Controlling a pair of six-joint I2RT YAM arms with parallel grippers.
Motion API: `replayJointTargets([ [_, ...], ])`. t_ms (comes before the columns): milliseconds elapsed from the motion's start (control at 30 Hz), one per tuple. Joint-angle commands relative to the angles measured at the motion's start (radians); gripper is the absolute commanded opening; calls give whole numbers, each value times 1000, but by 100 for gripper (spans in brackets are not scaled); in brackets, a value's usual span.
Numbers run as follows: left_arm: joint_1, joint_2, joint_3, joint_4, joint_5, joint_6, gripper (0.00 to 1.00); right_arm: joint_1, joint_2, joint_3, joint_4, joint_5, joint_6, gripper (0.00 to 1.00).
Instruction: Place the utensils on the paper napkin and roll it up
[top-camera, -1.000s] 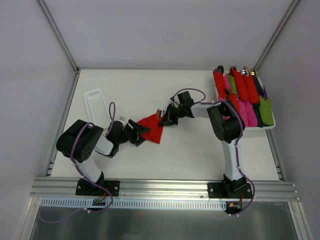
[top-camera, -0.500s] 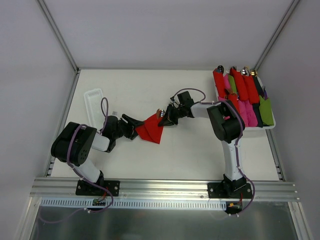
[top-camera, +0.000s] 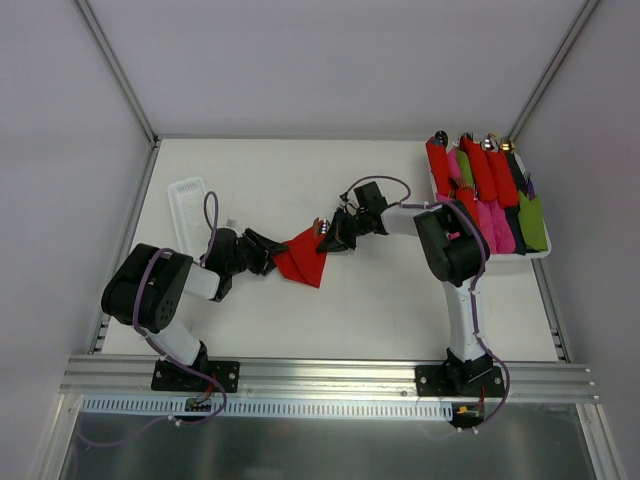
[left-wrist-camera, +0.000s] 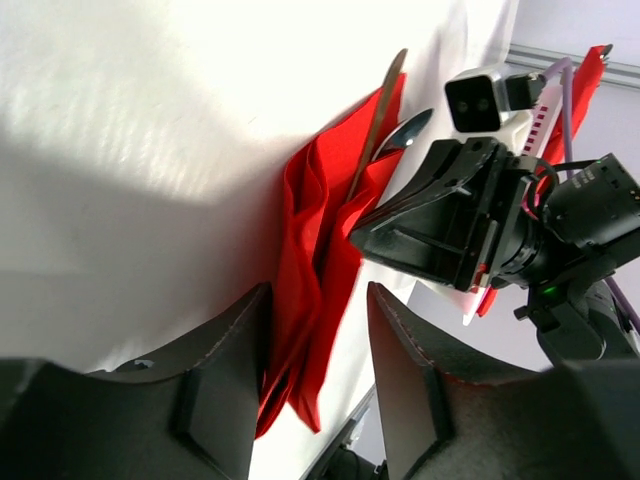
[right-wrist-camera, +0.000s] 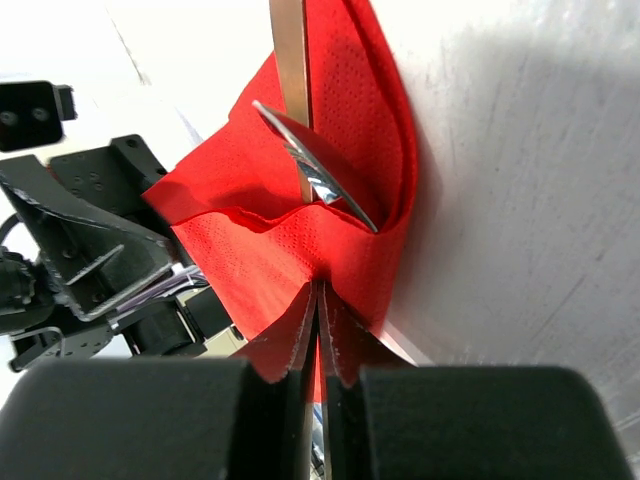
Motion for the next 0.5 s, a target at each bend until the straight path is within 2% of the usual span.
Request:
replayJointTargets([
  [0,6,-40,47,-6,-19,44,43,13,20,13,-83,65,-44,4],
  [333,15,-51,108,-107,-42,90,35,15,18,16,-92,68,-51,4],
  [467,15,-46,140,-124,-19,106,20,13,20,22,-98,68,-51,4],
])
